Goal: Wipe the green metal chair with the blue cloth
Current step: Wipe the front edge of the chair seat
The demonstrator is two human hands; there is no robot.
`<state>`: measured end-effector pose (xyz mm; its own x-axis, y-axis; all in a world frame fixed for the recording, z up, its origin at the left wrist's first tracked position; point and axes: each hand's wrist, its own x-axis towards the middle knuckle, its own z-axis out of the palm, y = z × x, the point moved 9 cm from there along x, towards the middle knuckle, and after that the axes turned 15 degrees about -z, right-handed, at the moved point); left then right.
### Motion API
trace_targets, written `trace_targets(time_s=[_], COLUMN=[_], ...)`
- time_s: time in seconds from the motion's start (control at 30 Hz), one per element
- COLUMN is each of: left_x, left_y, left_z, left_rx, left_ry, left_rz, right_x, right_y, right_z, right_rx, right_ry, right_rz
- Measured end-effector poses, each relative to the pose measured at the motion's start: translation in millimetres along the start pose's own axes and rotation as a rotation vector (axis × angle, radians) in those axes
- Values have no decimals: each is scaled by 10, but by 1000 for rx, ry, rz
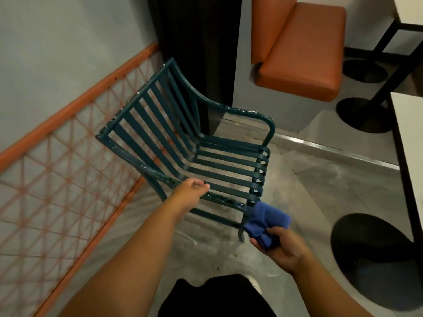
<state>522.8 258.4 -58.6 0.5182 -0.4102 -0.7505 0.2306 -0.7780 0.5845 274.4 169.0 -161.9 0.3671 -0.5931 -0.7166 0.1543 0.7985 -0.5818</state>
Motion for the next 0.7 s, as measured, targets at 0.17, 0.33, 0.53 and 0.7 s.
trace_targets(time_s=[0.17,0.33,0.53,0.7], left_x=[594,1087,1250,1291], left_y=[-421,-766,-709,-281], left_z=[203,457,666,968], left_rx=[-206,-435,-181,235], left_ry=[90,252,461,485], left_rz=[-144,-243,-12,297], right_x=[369,916,1515,1738], right_y=[180,305,543,646], right_z=[-463,-663,-685,-480], right_rx=[0,19,-72,-222], right_ry=[208,292,209,5], right_rz=[39,5,-79,-157])
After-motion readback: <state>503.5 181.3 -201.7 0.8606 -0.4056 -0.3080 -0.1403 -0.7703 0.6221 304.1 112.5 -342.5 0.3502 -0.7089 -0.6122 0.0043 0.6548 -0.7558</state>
